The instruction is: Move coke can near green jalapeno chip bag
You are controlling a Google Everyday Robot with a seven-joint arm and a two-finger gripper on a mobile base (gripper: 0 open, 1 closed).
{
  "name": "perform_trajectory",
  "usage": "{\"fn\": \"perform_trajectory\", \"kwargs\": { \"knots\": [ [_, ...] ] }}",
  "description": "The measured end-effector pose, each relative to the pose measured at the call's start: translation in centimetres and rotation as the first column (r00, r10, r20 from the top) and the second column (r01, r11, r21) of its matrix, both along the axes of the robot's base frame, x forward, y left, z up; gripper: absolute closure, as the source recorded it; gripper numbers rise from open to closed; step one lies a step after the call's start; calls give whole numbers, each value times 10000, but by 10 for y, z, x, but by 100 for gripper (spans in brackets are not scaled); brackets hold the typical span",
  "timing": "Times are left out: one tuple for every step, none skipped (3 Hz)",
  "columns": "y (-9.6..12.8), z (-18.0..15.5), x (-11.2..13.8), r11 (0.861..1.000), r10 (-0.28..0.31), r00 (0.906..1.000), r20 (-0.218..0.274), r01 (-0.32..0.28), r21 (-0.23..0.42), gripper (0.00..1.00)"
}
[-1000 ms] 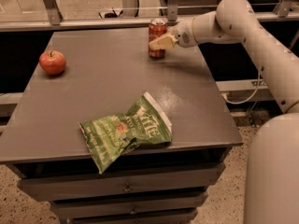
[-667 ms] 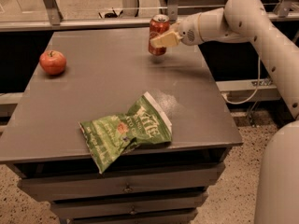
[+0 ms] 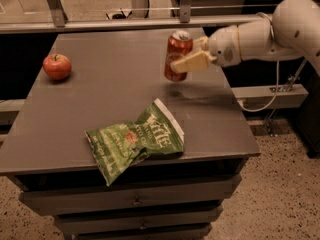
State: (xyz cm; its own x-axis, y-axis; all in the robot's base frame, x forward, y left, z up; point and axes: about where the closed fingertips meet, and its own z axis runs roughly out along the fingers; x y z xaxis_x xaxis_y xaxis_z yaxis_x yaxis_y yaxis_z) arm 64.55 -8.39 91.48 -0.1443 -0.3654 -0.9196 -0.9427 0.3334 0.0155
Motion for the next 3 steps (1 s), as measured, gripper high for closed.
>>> {"fn": "perform_trajectory", "kwargs": {
  "knots": [
    [-12, -18, -27, 9988, 486, 9986, -216, -487, -77, 100],
    [-11, -24, -53, 9884, 1511, 9885, -19, -1511, 165, 84],
    [0, -29, -89, 9542, 2967, 9539, 455, -2980, 251, 52]
  ]
}}
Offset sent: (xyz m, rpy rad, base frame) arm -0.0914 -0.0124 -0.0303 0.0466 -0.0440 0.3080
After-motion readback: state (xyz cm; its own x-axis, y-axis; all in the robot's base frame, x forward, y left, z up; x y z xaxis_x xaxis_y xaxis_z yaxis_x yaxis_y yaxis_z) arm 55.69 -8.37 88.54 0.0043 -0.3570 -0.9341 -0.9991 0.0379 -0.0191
